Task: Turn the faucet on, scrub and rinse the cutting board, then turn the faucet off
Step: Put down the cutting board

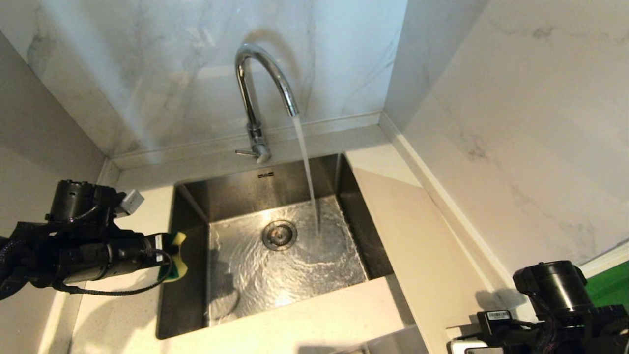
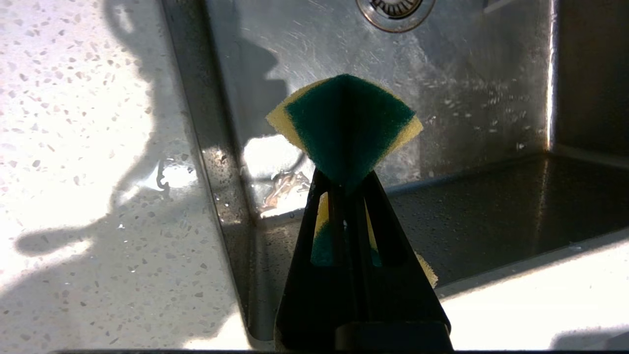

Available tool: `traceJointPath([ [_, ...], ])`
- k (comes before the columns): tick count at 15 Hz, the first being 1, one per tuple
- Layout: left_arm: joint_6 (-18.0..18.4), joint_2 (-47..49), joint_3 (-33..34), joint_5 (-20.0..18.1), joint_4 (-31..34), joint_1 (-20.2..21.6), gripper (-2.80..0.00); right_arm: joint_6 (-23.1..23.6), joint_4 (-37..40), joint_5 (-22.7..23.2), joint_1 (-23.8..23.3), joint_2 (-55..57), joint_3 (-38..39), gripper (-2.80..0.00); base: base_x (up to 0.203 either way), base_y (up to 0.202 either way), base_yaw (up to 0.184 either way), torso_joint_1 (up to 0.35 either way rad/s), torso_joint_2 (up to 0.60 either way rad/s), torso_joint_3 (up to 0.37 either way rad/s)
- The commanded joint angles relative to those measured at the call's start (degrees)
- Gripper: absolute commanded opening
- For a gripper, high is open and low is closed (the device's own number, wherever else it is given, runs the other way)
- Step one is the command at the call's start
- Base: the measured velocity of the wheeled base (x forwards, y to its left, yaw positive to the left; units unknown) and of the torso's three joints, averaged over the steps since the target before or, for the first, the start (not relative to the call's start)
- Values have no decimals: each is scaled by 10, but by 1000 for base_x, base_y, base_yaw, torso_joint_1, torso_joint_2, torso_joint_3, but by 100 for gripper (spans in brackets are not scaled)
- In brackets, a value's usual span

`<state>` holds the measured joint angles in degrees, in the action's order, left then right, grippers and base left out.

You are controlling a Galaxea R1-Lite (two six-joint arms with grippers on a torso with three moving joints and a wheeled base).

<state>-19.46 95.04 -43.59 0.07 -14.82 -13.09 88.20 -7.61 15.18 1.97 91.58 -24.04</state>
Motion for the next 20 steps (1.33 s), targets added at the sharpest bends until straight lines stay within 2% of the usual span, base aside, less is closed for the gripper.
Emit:
traceJointPath([
  [1, -1, 1, 0, 0, -1, 0, -280, 4, 0, 0, 1, 25, -13, -280, 0, 0, 0, 0, 0, 0],
  [12, -1, 12, 0, 0, -3, 0, -280, -1, -1, 3, 15, 18, -20, -280, 0, 0, 0, 0, 0, 0],
  [14, -1, 12, 0, 0, -3, 0, -280, -18, -11, 21, 15, 20, -23, -280, 0, 0, 0, 0, 0, 0],
  [17, -2, 13, -4, 0, -3, 0, -280, -41, -70, 34, 15, 32, -1, -280, 0, 0, 0, 0, 0, 0],
  [20, -4, 14, -9, 0, -3, 3, -280, -50, -82, 74, 15, 39, 0, -280, 0, 0, 0, 0, 0, 0],
])
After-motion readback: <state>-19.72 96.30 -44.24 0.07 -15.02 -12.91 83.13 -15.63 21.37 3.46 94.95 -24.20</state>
